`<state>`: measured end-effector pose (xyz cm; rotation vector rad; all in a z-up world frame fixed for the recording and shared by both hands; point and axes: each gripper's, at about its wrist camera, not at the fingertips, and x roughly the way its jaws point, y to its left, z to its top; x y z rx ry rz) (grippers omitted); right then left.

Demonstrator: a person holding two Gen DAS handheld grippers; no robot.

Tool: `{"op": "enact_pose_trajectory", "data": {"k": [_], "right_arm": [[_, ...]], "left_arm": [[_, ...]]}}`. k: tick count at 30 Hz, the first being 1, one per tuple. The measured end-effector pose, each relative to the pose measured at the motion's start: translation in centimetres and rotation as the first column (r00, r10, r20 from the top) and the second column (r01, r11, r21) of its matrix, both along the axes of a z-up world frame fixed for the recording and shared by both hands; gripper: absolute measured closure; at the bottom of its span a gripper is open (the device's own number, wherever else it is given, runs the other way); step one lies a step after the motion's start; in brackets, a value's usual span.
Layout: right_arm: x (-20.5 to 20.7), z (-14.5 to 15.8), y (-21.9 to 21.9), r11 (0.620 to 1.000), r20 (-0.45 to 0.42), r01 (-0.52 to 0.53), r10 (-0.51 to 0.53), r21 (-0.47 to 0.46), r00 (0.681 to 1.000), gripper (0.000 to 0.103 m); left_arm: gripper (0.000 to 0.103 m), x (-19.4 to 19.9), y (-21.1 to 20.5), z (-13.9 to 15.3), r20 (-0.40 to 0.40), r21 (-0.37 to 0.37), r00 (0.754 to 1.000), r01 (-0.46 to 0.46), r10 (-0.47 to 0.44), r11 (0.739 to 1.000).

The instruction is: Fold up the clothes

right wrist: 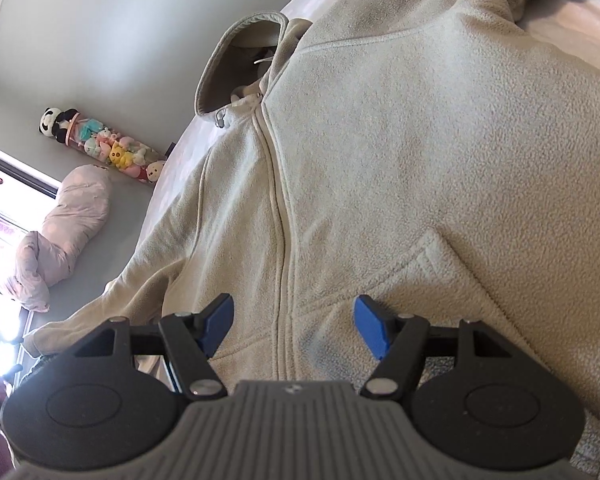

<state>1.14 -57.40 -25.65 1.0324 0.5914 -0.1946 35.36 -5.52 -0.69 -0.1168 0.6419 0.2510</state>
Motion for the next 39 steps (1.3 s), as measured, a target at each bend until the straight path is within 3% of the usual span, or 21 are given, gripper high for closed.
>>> {"op": "enact_pose_trajectory", "data": {"k": [3,5,6,7,9,12,16,20,27,32,34,37,39], "right_arm": [[0.0,-0.1,0.0,1.0,-0.002,0.002,-0.002,0.001,1.0,0.033],[0.1,-0.2,0.0,1.0,-0.004,0.002,-0.002,-0.002,1.0,0.033],[0.1,-0.2,0.0,1.0,-0.006,0.002,-0.002,-0.004,1.0,0.033],[0.2,-0.3,0.0,1.0,-0.008,0.001,-0.001,-0.006,1.0,0.033],[0.3,-0.3,0.0,1.0,-0.011,0.001,-0.001,-0.008,1.0,0.033],[0.3,-0.4,-0.1,1.0,-0.01,0.002,-0.002,-0.006,1.0,0.033],[0.3,-0.3,0.0,1.0,-0.007,0.001,-0.001,-0.008,1.0,0.033],[0.1,-0.2,0.0,1.0,-0.002,0.001,-0.001,-0.004,1.0,0.033],[0.1,-0.4,-0.2,1.0,0.006,0.006,-0.006,-0.005,1.0,0.033],[0.2,-0.3,-0.3,1.0,0.013,0.005,-0.004,-0.021,1.0,0.033],[-0.1,0.1,-0.2,0.999,0.037,0.01,-0.009,-0.032,0.999,0.033],[-0.8,0.9,-0.1,0.998,0.067,0.026,-0.022,-0.049,0.997,0.033],[-1.4,1.7,0.0,0.998,0.092,0.037,-0.032,-0.054,0.995,0.034]], "left_arm": [[0.036,2.6,2.0,-0.9,-0.071,-0.078,0.997,-0.046,0.04,0.996],[0.037,3.6,2.7,-1.8,-0.072,-0.136,0.997,-0.032,0.023,0.99],[0.048,3.9,2.9,-2.1,-0.067,-0.15,0.998,-0.028,0.018,0.988],[0.069,3.9,2.9,-2.1,-0.052,-0.15,0.999,-0.019,0.011,0.988],[0.077,4.0,2.7,-2.0,-0.022,-0.15,1.0,0.0,-0.003,0.989],[0.081,2.9,0.9,0.3,0.045,-0.101,0.994,0.103,-0.099,0.989],[0.083,0.6,-0.4,5.1,0.148,-0.03,0.969,0.206,-0.2,0.978],[0.083,0.8,1.5,5.0,0.073,0.028,0.985,0.155,-0.157,0.988],[0.082,1.8,3.5,-1.5,-0.035,0.071,0.997,0.07,-0.068,0.995],[0.069,0.7,3.3,-0.3,-0.009,0.078,0.996,0.089,-0.089,0.993],[0.052,-0.5,3.2,0.9,0.016,0.08,0.995,0.098,-0.1,0.992],[0.048,-3.6,2.6,2.5,0.074,0.104,0.988,0.124,-0.132,0.987],[0.048,-6.1,1.8,2.7,0.085,0.075,0.977,0.19,-0.196,0.979]]}}
